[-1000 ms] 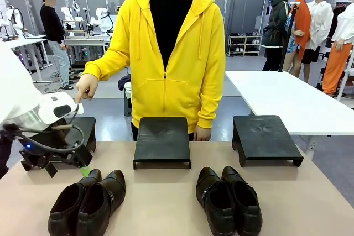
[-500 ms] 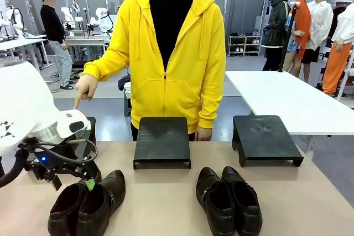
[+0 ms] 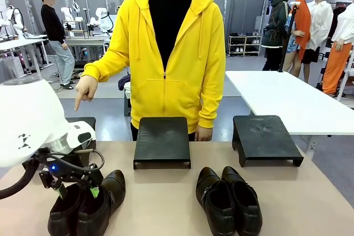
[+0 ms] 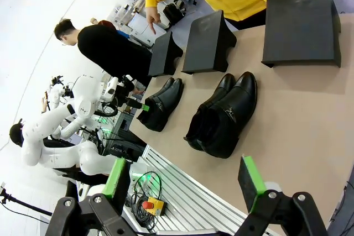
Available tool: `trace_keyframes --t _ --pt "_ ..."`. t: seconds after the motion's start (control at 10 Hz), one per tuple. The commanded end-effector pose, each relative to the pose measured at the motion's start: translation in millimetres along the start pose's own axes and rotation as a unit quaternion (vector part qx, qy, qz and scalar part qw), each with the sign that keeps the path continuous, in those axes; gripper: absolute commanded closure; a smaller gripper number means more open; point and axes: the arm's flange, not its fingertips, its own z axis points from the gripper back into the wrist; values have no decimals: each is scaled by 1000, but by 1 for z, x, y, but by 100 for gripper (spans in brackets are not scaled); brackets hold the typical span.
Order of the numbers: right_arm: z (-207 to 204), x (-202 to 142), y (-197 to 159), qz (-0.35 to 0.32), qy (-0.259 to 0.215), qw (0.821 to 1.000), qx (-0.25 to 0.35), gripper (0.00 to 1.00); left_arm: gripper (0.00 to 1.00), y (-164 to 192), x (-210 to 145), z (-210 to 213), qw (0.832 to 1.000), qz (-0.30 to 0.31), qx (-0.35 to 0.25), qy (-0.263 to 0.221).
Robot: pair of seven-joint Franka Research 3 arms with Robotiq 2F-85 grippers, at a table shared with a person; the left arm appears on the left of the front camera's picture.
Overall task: Place the shoes on the stand as instructed by the person.
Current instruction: Pick up one pair of Shoes and place it on the Shoes Stand indicated by the person.
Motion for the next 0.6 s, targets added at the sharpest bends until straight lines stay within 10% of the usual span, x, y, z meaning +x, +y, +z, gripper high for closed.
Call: trace_keyframes --t 0.0,0.3,0.4,0.5 --pt "0 0 1 8 -4 1000 6 0 0 32 -91 -52 1000 12 13 -11" --pt "0 0 1 8 -4 1000 6 0 12 36 -96 -63 1000 14 25 9" --pt "0 0 1 8 -4 1000 6 0 60 38 -99 -66 999 17 32 21" --pt "0 0 1 8 -4 1000 6 0 72 39 -104 -70 999 15 40 30"
